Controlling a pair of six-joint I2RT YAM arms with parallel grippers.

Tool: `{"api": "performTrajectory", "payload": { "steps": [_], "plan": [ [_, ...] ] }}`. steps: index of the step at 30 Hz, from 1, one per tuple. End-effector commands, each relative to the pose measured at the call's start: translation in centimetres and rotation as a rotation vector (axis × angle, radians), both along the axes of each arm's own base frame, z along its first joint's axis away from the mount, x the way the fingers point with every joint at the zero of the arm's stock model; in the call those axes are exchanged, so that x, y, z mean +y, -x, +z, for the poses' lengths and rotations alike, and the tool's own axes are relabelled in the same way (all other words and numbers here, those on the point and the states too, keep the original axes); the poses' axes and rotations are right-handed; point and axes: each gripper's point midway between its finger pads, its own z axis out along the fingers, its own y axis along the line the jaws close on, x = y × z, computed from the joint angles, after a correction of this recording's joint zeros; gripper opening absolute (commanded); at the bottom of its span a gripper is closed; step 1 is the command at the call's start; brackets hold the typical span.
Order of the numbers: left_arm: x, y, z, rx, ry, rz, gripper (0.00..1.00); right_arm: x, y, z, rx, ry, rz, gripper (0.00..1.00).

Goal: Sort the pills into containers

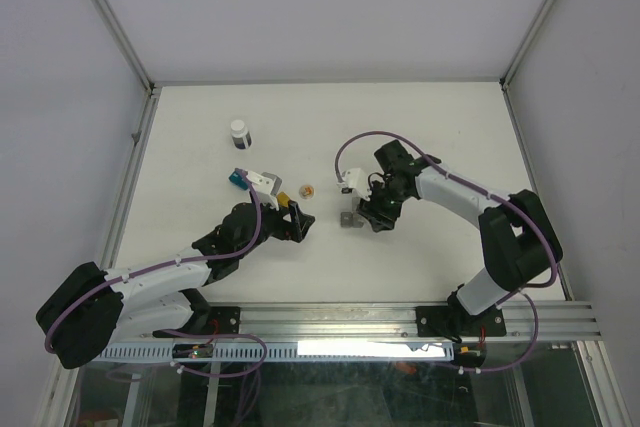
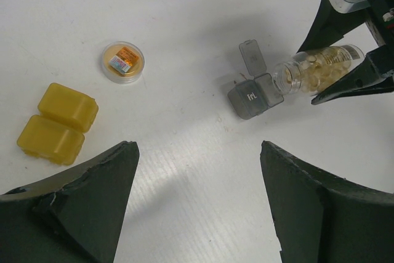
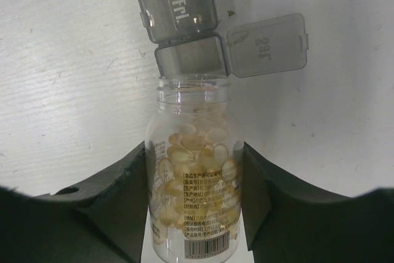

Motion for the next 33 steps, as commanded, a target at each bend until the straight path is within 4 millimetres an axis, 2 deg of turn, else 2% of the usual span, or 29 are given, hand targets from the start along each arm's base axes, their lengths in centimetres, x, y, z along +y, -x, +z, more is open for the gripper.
{"api": "performTrajectory", "payload": {
  "steps": [1,3,4,6,7,9,11,12,13,14,16,17,18,19,21,22,23,24,26,27,28,29,30,31,33],
  "plan": [
    [-0.6,0.0,1.6,-0.054,0.044,-0.022,0.83,1.3,0.0,1.7,0.015,-0.073,0.023,0.00],
    [-0.6,0.0,1.6,-0.054,0.046,-0.023,0.83,0.6,-1.3,1.5,-0.087,-0.026,-0.007,0.00],
    [-0.6,0.0,1.7,-0.055,0.045,-0.022,0.83,0.3,-1.6,1.4,-0.085,-0.017,-0.020,0.00],
    [-0.6,0.0,1.6,-0.056,0.044,-0.022,0.83,1.4,0.2,2.1,0.012,-0.089,0.029,0.00],
    [-0.6,0.0,1.6,-0.055,0.045,-0.022,0.83,1.2,0.2,2.0,-0.016,-0.073,0.027,0.00],
    [-0.6,0.0,1.6,-0.055,0.045,-0.021,0.83,0.6,-1.6,1.5,-0.082,-0.025,-0.010,0.00],
    [-0.6,0.0,1.6,-0.055,0.045,-0.021,0.83,1.5,0.3,2.3,0.010,-0.090,0.036,0.00],
    [-0.6,0.0,1.6,-0.054,0.045,-0.022,0.83,1.3,0.3,2.1,-0.018,-0.077,0.033,0.00],
    [-0.6,0.0,1.6,-0.054,0.045,-0.022,0.83,0.7,-1.1,1.6,-0.082,-0.035,-0.003,0.00],
    [-0.6,0.0,1.6,-0.054,0.045,-0.022,0.83,0.3,-1.5,1.4,-0.077,-0.012,-0.016,0.00],
    [-0.6,0.0,1.6,-0.054,0.044,-0.021,0.83,1.5,0.3,2.3,0.012,-0.090,0.032,0.00],
    [-0.6,0.0,1.6,-0.053,0.044,-0.021,0.83,1.6,0.1,2.3,-0.023,-0.089,0.031,0.00],
    [-0.6,0.0,1.6,-0.053,0.043,-0.021,0.83,0.9,-1.0,1.8,-0.075,-0.047,-0.002,0.00],
    [-0.6,0.0,1.6,-0.053,0.044,-0.022,0.83,0.3,-1.1,1.5,-0.059,-0.016,-0.016,0.00],
    [-0.6,0.0,1.5,-0.052,0.043,-0.021,0.83,1.7,0.6,2.4,0.022,-0.097,0.042,0.00],
    [-0.6,0.0,1.6,-0.052,0.045,-0.022,0.83,1.7,0.2,2.4,-0.024,-0.091,0.039,0.00],
    [-0.6,0.0,1.5,-0.052,0.044,-0.021,0.83,0.9,-1.2,1.8,-0.092,-0.039,-0.004,0.00],
    [-0.6,0.0,1.5,-0.052,0.043,-0.022,0.83,0.1,-1.5,1.4,-0.079,-0.003,-0.030,0.00],
    [-0.6,0.0,1.6,-0.053,0.046,-0.023,0.83,1.6,0.2,2.5,0.011,-0.087,0.029,0.00],
    [-0.7,0.0,1.6,-0.053,0.047,-0.023,0.83,1.6,0.1,2.4,-0.026,-0.084,0.024,0.00],
    [-0.7,0.0,1.6,-0.054,0.047,-0.023,0.83,0.7,-1.3,1.8,-0.093,-0.036,-0.012,0.00],
    [-0.7,0.0,1.6,-0.053,0.046,-0.024,0.83,0.6,-1.8,1.8,-0.084,-0.025,-0.018,0.00],
    [-0.6,0.0,1.6,-0.053,0.045,-0.023,0.83,1.0,-0.2,2.1,0.006,-0.060,0.008,0.00],
    [-0.7,0.0,1.6,-0.054,0.045,-0.023,0.83,1.7,0.4,2.5,0.010,-0.097,0.037,0.00],
    [-0.7,0.0,1.7,-0.055,0.045,-0.024,0.83,0.5,-1.2,1.5,-0.094,-0.019,-0.008,0.00]
  ]
}}
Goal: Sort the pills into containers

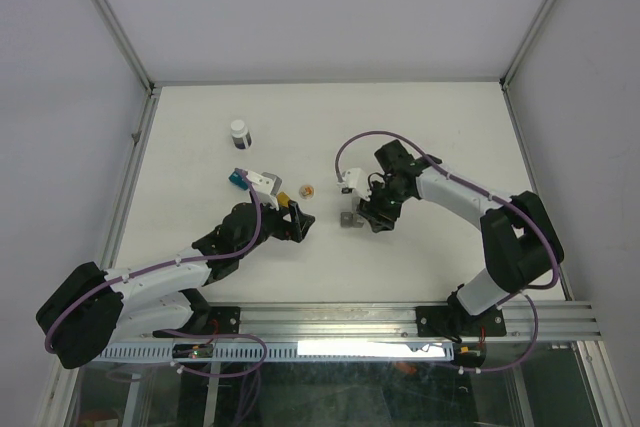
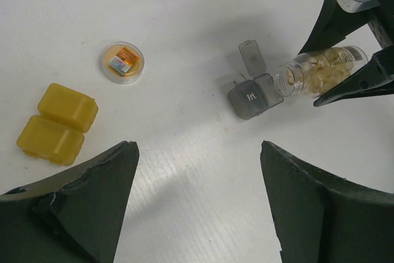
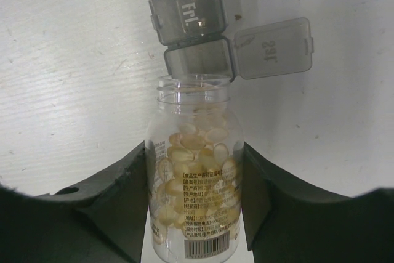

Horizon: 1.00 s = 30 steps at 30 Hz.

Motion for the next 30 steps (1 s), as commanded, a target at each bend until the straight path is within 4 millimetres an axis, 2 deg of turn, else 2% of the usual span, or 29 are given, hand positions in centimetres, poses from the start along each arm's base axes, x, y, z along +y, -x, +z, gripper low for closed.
{"api": "performTrajectory", "payload": {
  "steps": [1,3,5,6,7,8,10,11,12,13,15,16,17,18,19,20,22,23,25,26,27,28,30],
  "plan": [
    [-0.7,-0.1,1.7,-0.056,0.043,-0.023,0.83,0.2,-1.3,1.2,-0.063,0.002,-0.012,0.00],
    [-0.7,-0.1,1.7,-0.057,0.043,-0.022,0.83,1.5,0.0,2.1,-0.011,-0.071,0.038,0.00],
    [-0.7,0.0,1.6,-0.056,0.042,-0.025,0.83,0.2,-1.7,0.8,-0.105,0.013,-0.018,0.00],
    [-0.7,-0.1,1.7,-0.057,0.043,-0.024,0.83,0.2,-1.1,0.9,-0.047,0.013,-0.013,0.00],
    [-0.6,-0.1,1.7,-0.056,0.041,-0.021,0.83,1.2,-0.1,1.6,0.009,-0.037,0.017,0.00],
    [-0.6,-0.1,1.6,-0.057,0.040,-0.022,0.83,1.6,0.2,1.9,-0.006,-0.061,0.035,0.00],
    [-0.7,-0.1,1.8,-0.059,0.042,-0.023,0.83,0.1,-1.9,0.8,-0.112,0.025,-0.029,0.00],
    [-0.7,-0.1,1.8,-0.059,0.041,-0.023,0.83,0.2,-1.2,0.9,-0.046,0.018,-0.017,0.00],
    [-0.6,-0.1,1.7,-0.058,0.040,-0.020,0.83,1.3,0.1,1.7,0.015,-0.042,0.022,0.00],
    [-0.6,-0.1,1.8,-0.059,0.040,-0.021,0.83,1.6,0.5,1.9,0.003,-0.062,0.036,0.00],
    [-0.7,-0.2,1.8,-0.061,0.040,-0.020,0.83,0.2,-2.1,1.1,-0.127,0.027,-0.030,0.00],
    [-0.7,-0.2,1.7,-0.059,0.037,-0.021,0.83,0.5,-1.6,1.4,-0.064,0.011,-0.020,0.00],
    [-0.7,-0.2,1.8,-0.058,0.038,-0.020,0.83,1.5,0.2,1.8,0.021,-0.051,0.019,0.00],
    [-0.7,-0.2,1.7,-0.056,0.036,-0.022,0.83,1.6,-0.2,1.9,-0.028,-0.047,0.026,0.00],
    [-0.7,-0.2,1.7,-0.056,0.036,-0.021,0.83,1.0,-1.5,1.5,-0.107,-0.009,-0.007,0.00],
    [-0.8,-0.2,1.6,-0.055,0.035,-0.023,0.83,0.2,-1.8,1.0,-0.115,0.027,-0.021,0.00],
    [-0.8,-0.3,1.7,-0.056,0.036,-0.023,0.83,1.4,-0.2,1.8,-0.011,-0.045,0.019,0.00],
    [-0.8,-0.2,1.7,-0.054,0.036,-0.024,0.83,1.6,-0.2,2.0,-0.039,-0.052,0.029,0.00],
    [-0.8,-0.2,1.6,-0.054,0.036,-0.023,0.83,0.2,-2.0,0.9,-0.130,0.032,-0.021,0.00],
    [-0.8,-0.2,1.7,-0.055,0.037,-0.022,0.83,0.4,-1.3,0.8,-0.068,0.028,-0.012,0.00],
    [-0.7,-0.2,1.6,-0.055,0.036,-0.022,0.83,1.3,-0.4,1.6,-0.010,-0.027,0.006,0.00],
    [-0.7,-0.2,1.6,-0.054,0.037,-0.022,0.83,1.7,-0.1,2.0,-0.019,-0.050,0.026,0.00],
    [-0.6,-0.1,1.7,-0.055,0.038,-0.019,0.83,0.5,-2.1,1.1,-0.122,0.012,-0.034,0.00]
  ]
}}
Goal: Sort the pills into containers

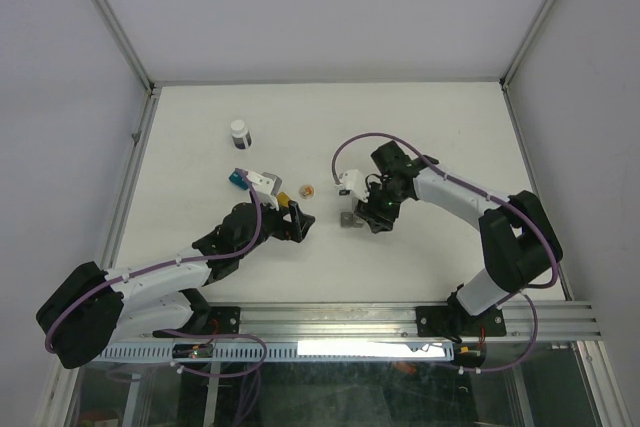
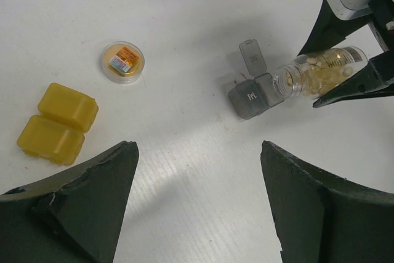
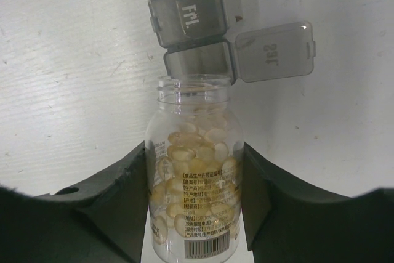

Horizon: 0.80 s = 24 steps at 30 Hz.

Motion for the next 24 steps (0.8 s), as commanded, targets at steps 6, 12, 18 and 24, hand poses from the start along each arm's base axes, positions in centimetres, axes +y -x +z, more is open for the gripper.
{"api": "performTrajectory", "payload": {
  "steps": [6,12,18,24],
  "plan": [
    [-0.5,-0.1,1.6,-0.053,0.042,-0.016,0.83,0.3,-2.3,1.4,-0.103,-0.001,-0.050,0.00],
    [-0.5,-0.2,1.8,-0.056,0.044,-0.014,0.83,1.1,-0.9,1.7,-0.015,-0.049,-0.024,0.00],
    [-0.5,-0.1,1.8,-0.056,0.044,-0.014,0.83,1.3,-0.5,2.5,-0.020,-0.090,-0.012,0.00],
    [-0.7,-0.1,2.0,-0.053,0.049,-0.021,0.85,1.1,-1.2,2.5,-0.071,-0.075,-0.028,0.00]
  ]
}}
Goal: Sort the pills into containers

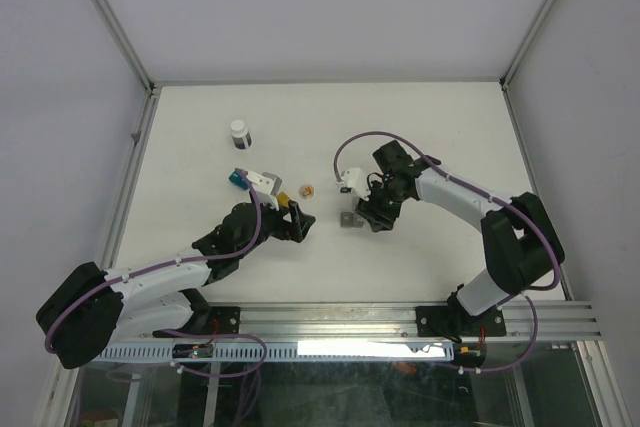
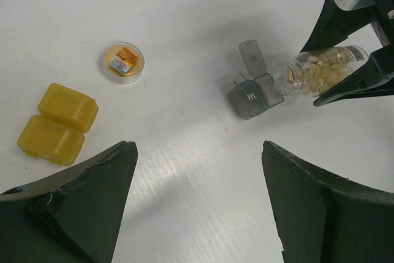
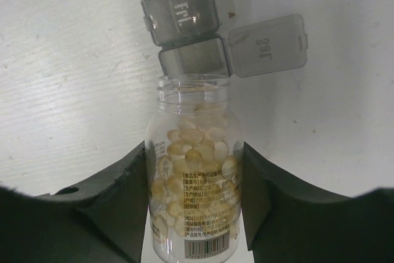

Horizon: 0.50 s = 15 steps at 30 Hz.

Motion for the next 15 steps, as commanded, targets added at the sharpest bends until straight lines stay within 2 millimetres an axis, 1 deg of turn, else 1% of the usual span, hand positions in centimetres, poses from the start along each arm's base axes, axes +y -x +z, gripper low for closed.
{"api": "performTrajectory", "payload": {
  "steps": [1,2,3,4,5,6,7,8,9,10,11,12,13,15],
  "plan": [
    [-0.7,-0.1,1.9,-0.053,0.049,-0.021,0.85,0.5,-1.6,1.5,-0.111,-0.024,-0.018,0.00],
    [-0.7,-0.1,1.9,-0.052,0.050,-0.020,0.85,0.1,-2.1,1.3,-0.108,0.006,-0.029,0.00],
    [-0.7,-0.1,1.9,-0.052,0.050,-0.019,0.85,0.7,-1.0,1.6,-0.031,-0.031,-0.008,0.00],
    [-0.7,-0.1,1.9,-0.052,0.049,-0.019,0.86,1.1,0.1,1.7,0.006,-0.063,0.018,0.00],
    [-0.8,-0.1,1.9,-0.052,0.049,-0.021,0.86,0.9,-0.4,1.6,-0.047,-0.046,0.007,0.00],
    [-0.8,-0.1,2.0,-0.054,0.050,-0.021,0.86,0.3,-1.7,1.3,-0.113,-0.008,-0.024,0.00],
    [-0.8,-0.2,2.0,-0.054,0.050,-0.020,0.86,-0.1,-1.5,1.1,-0.079,0.016,-0.032,0.00],
    [-0.8,-0.2,2.0,-0.055,0.050,-0.020,0.86,0.8,-0.4,1.6,-0.001,-0.037,-0.003,0.00],
    [-0.8,-0.2,2.0,-0.054,0.048,-0.021,0.86,1.6,0.4,2.0,0.020,-0.085,0.034,0.00],
    [-0.8,-0.2,2.0,-0.053,0.046,-0.022,0.86,1.5,-0.2,2.0,-0.037,-0.080,0.025,0.00],
    [-0.8,-0.2,2.1,-0.056,0.048,-0.022,0.86,0.9,-0.9,1.7,-0.080,-0.047,0.004,0.00],
    [-0.8,-0.1,2.0,-0.055,0.047,-0.022,0.86,0.4,-1.1,1.4,-0.068,-0.021,-0.009,0.00],
    [-0.8,-0.2,2.0,-0.056,0.046,-0.022,0.86,0.5,-0.7,1.3,-0.035,-0.024,-0.001,0.00],
    [-0.8,-0.2,2.1,-0.057,0.047,-0.024,0.86,0.8,-0.6,1.3,-0.044,-0.025,0.012,0.00]
  ]
}}
